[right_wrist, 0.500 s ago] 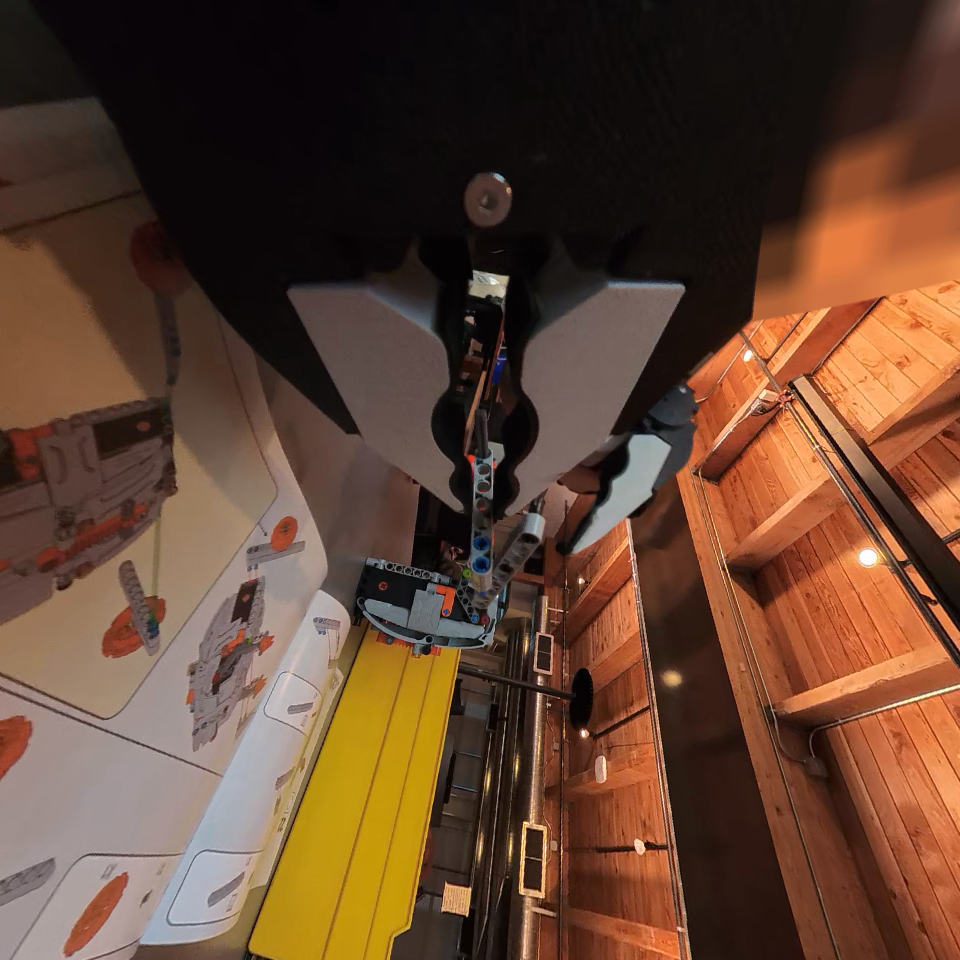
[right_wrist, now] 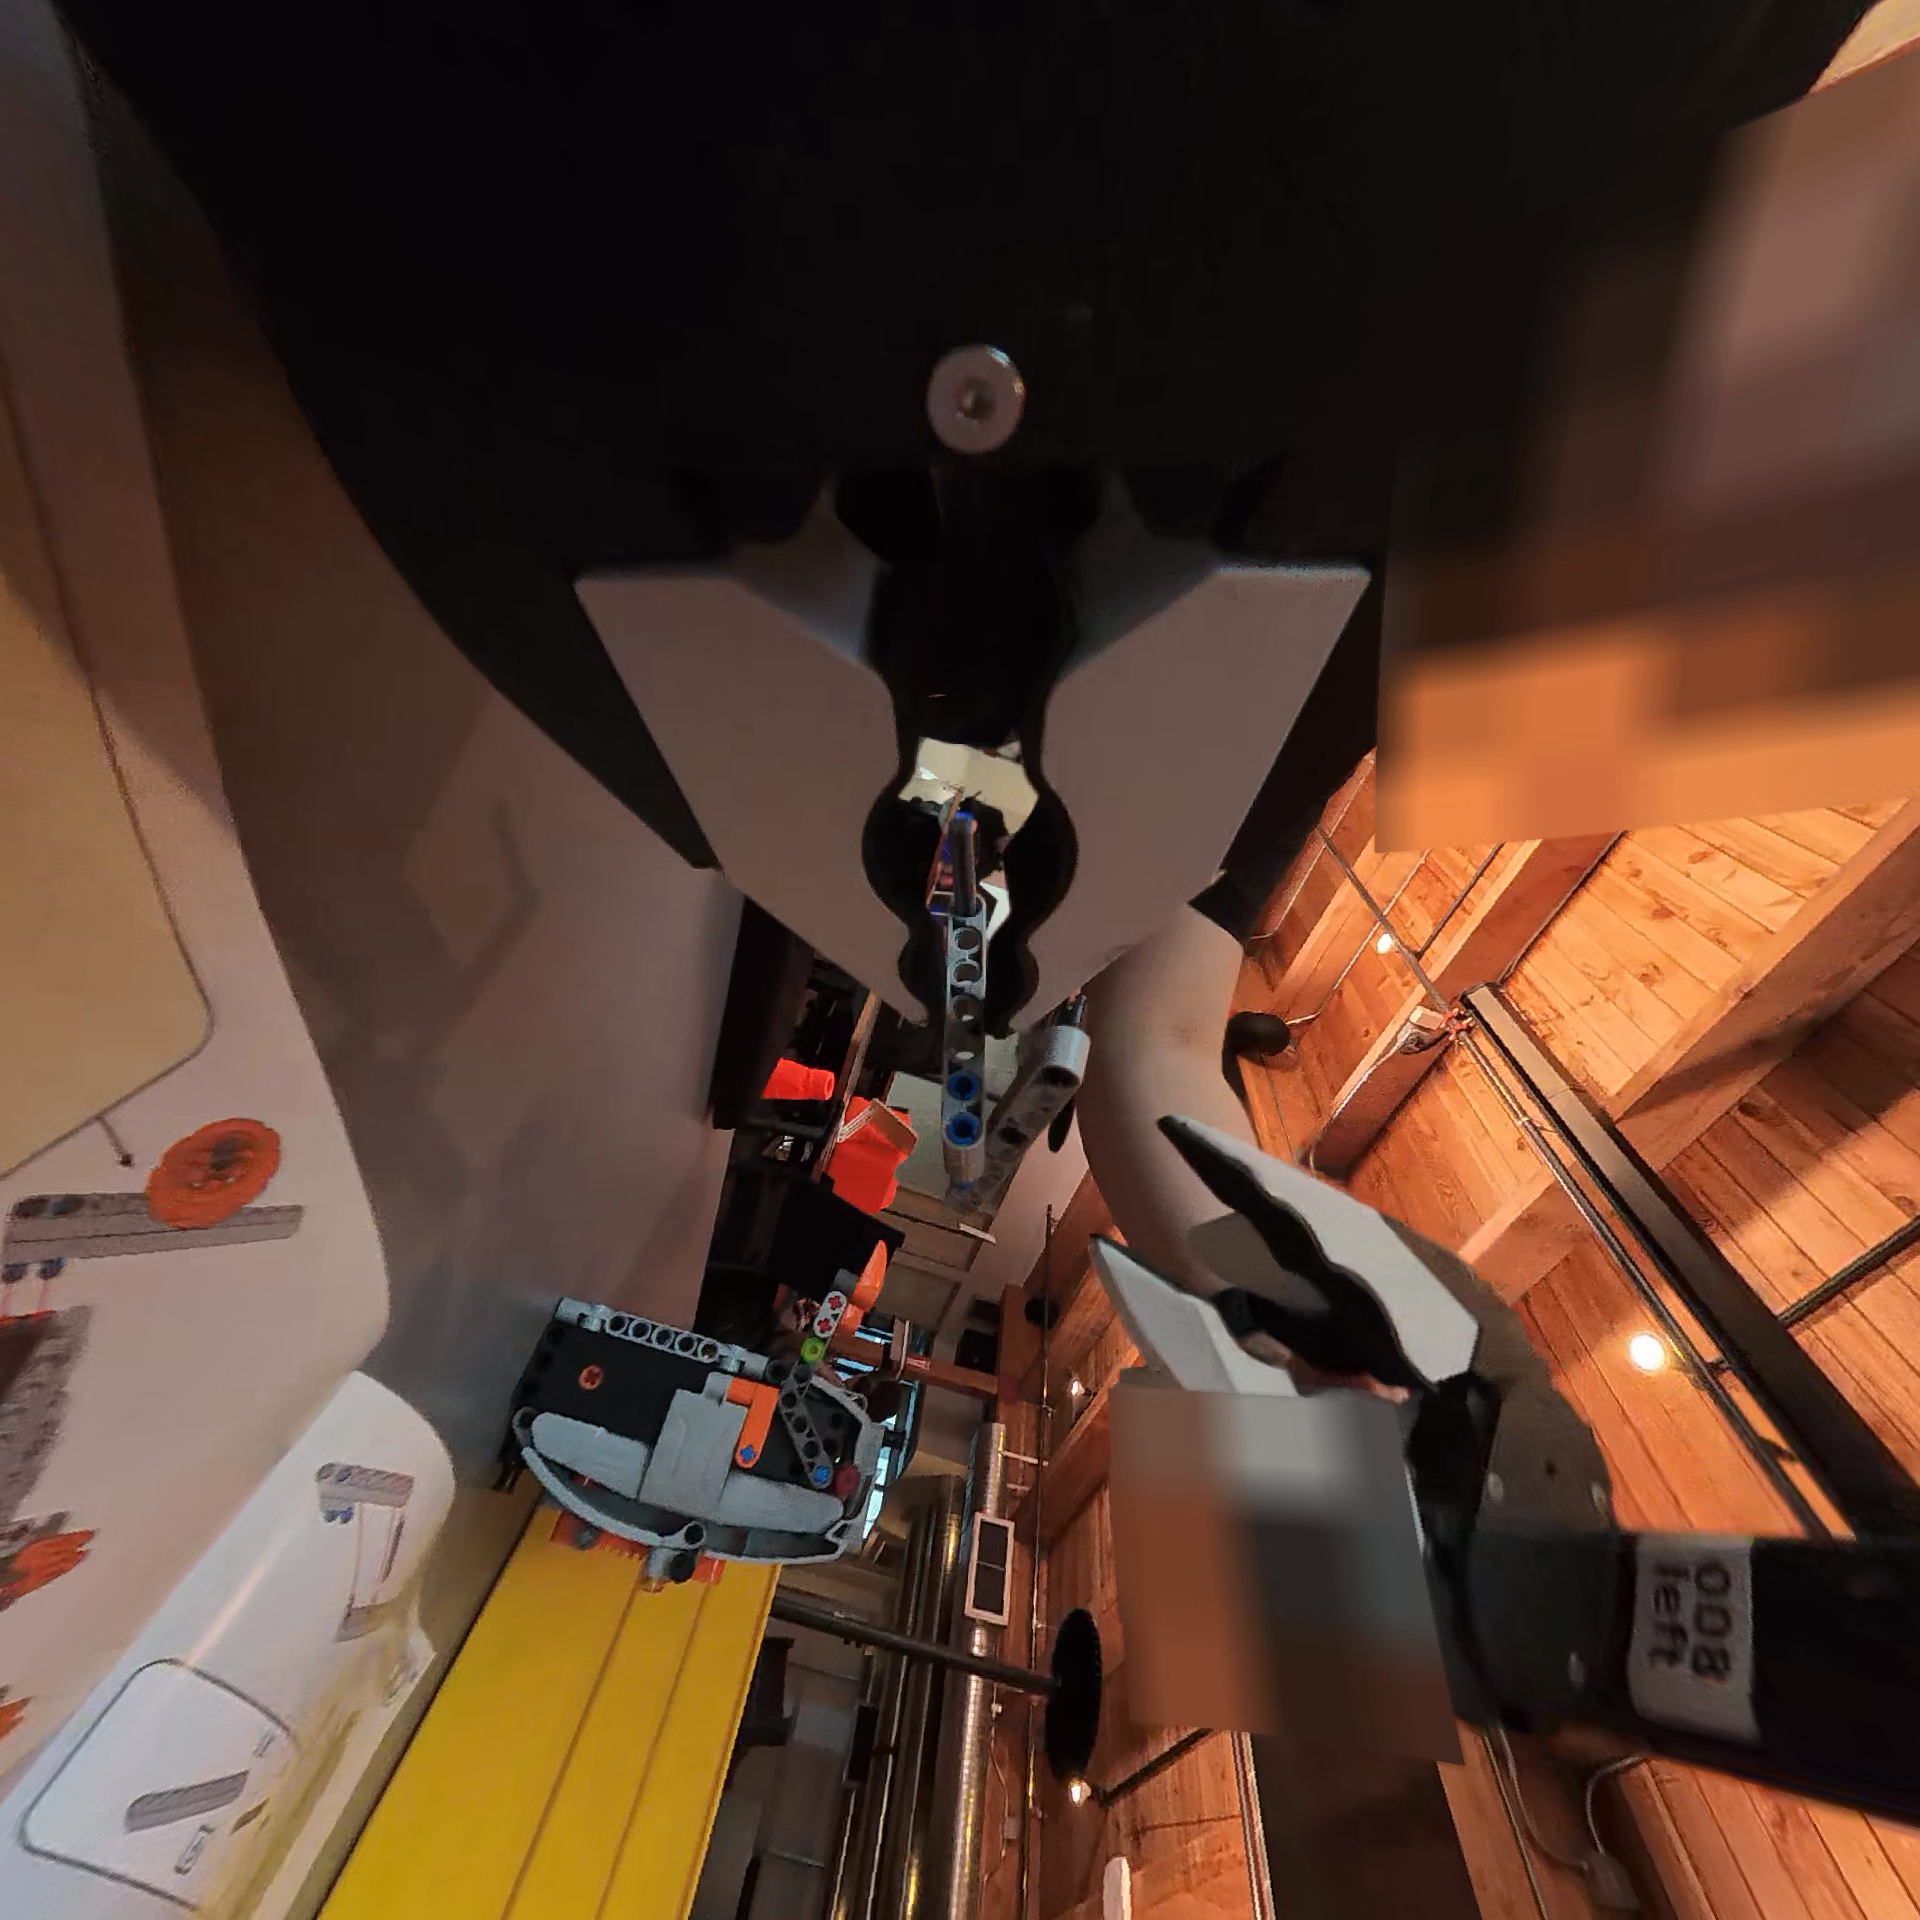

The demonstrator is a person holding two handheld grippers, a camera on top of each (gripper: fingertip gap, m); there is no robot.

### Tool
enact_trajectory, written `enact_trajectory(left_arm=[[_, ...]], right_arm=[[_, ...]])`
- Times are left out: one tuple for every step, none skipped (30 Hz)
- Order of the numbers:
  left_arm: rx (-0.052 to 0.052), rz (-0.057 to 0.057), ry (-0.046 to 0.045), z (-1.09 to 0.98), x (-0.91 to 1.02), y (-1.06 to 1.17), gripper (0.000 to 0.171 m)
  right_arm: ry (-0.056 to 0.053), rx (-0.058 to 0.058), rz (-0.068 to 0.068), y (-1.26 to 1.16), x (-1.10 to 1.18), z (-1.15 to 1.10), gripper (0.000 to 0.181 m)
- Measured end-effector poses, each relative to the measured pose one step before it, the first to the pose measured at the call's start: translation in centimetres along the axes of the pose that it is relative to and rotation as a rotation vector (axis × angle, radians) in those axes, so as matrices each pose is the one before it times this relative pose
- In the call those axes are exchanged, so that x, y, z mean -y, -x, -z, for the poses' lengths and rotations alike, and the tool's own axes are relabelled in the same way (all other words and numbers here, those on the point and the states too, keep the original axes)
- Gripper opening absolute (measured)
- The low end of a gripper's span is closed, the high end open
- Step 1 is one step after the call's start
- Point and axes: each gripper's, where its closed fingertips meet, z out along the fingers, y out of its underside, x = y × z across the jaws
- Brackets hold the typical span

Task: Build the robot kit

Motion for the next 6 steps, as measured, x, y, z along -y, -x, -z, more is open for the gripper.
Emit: enact_trajectory(left_arm=[[-0.0871,0.0510,0.01835,-0.159,0.054,-0.126,0.030],[-0.0552,0.0372,0.00948,-0.106,0.199,0.225,0.029],[-0.0355,0.0193,0.01936,-0.112,0.015,0.398,0.027],[0.0022,-0.0002,0.02998,-0.139,-0.106,0.839,0.030],[0.0180,-0.0114,0.02651,-0.145,-0.100,0.999,0.032],[-0.0160,-0.0053,0.02737,-0.196,-0.140,0.446,0.034]], right_arm=[[0.0116,-0.0004,0.0002,-0.005,-0.195,-0.134,0.004],[0.0147,-0.0044,0.0016,-0.074,-0.233,-0.122,0.004],[0.0104,-0.0025,-0.0004,-0.066,-0.166,-0.112,0.004],[0.0059,0.0050,-0.0035,0.013,-0.090,-0.107,0.004],[0.0021,0.0012,-0.0053,-0.038,-0.025,-0.065,0.004],[0.0034,-0.0075,-0.0009,-0.144,-0.039,-0.036,0.004]])
